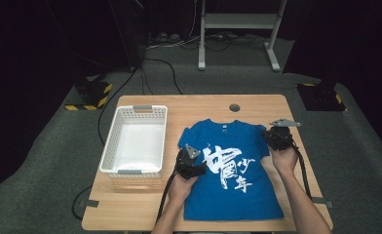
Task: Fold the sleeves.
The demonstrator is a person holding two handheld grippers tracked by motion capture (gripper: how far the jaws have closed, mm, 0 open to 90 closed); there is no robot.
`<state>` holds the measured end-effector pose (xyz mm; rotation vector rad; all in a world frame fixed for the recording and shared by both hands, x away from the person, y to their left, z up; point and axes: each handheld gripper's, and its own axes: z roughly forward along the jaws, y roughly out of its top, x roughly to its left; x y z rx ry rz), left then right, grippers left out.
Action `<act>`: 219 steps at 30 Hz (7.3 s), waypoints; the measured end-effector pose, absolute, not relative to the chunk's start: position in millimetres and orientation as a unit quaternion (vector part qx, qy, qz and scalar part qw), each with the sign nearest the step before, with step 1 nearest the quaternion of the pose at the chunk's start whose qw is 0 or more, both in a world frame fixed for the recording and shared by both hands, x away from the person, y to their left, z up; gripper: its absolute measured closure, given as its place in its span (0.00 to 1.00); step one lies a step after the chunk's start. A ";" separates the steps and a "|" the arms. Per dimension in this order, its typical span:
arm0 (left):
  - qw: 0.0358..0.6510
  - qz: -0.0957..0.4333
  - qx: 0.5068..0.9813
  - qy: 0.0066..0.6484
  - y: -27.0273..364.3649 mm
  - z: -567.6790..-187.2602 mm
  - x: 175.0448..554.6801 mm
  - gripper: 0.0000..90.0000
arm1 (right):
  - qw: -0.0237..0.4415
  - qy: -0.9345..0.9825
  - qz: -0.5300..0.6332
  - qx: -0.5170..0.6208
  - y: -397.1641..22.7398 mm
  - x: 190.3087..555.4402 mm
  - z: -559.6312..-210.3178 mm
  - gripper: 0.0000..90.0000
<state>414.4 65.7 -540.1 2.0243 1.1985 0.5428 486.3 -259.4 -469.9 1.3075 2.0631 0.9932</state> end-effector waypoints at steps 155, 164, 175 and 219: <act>0.355 0.211 0.782 0.467 65.7 -540.1 414.5 0.32 | 0.213 0.747 0.443 0.447 -246.5 459.4 -447.5 0.57; 0.354 0.210 0.783 0.467 65.8 -540.0 414.5 0.32 | 0.218 0.748 0.442 0.444 -249.1 452.4 -441.3 0.57; 0.354 0.211 0.783 0.467 65.8 -540.0 414.6 0.32 | 0.216 0.743 0.445 0.450 -257.5 444.3 -443.6 0.57; 0.354 0.211 0.783 0.467 65.7 -540.1 414.5 0.32 | 0.207 0.734 0.441 0.474 -281.3 413.2 -475.6 0.57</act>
